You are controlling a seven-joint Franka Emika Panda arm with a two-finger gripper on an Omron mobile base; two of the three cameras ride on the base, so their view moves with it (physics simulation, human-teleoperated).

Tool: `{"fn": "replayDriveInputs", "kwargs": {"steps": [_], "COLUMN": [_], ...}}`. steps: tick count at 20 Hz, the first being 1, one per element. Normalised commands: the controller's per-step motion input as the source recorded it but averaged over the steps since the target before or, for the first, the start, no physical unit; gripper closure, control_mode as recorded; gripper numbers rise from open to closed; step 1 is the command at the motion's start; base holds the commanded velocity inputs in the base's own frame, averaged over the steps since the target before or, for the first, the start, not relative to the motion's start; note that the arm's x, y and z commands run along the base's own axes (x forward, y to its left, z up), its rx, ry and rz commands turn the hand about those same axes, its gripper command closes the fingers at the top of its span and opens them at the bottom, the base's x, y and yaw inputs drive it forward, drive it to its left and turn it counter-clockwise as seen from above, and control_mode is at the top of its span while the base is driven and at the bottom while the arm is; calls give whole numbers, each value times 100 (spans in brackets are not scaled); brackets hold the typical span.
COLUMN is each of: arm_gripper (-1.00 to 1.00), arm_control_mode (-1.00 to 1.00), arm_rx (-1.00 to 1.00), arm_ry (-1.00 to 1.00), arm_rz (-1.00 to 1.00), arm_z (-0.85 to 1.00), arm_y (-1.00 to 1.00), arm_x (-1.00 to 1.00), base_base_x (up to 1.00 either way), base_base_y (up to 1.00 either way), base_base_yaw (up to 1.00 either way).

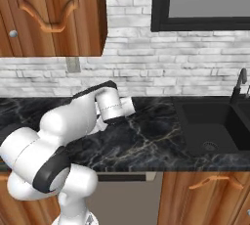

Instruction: Move the glass cup from next to the sink to the open cabinet. Then, move the bowl with the sweet potato to the fridge to clear the area for faucet cleaning.

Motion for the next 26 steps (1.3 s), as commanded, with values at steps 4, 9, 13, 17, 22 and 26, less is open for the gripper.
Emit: {"fn": "replayDriveInputs", "kwargs": {"steps": [4, 9, 13, 17, 22, 26], "arm_gripper": [-100, -100, -100, -100, -100, -100], "arm_control_mode": [-100, -100, -100, -100, -100, -100], "arm_rx": [-1, 0, 0, 0, 0, 0], "arm_ry": [7, 8, 8, 12, 10, 0], "arm_rz": [0, 1, 3, 1, 0, 0], "arm_z": [-17, -38, -31, -20, -20, -17], "arm_y": [23, 44, 30, 35, 28, 19], "arm_x": [43, 16, 4, 30, 42, 11], "base_base_x": [0, 0, 0, 0, 0, 0], "base_base_y": [0, 0, 0, 0, 0, 0], "base_base_yaw": [0, 0, 0, 0, 0, 0]}}
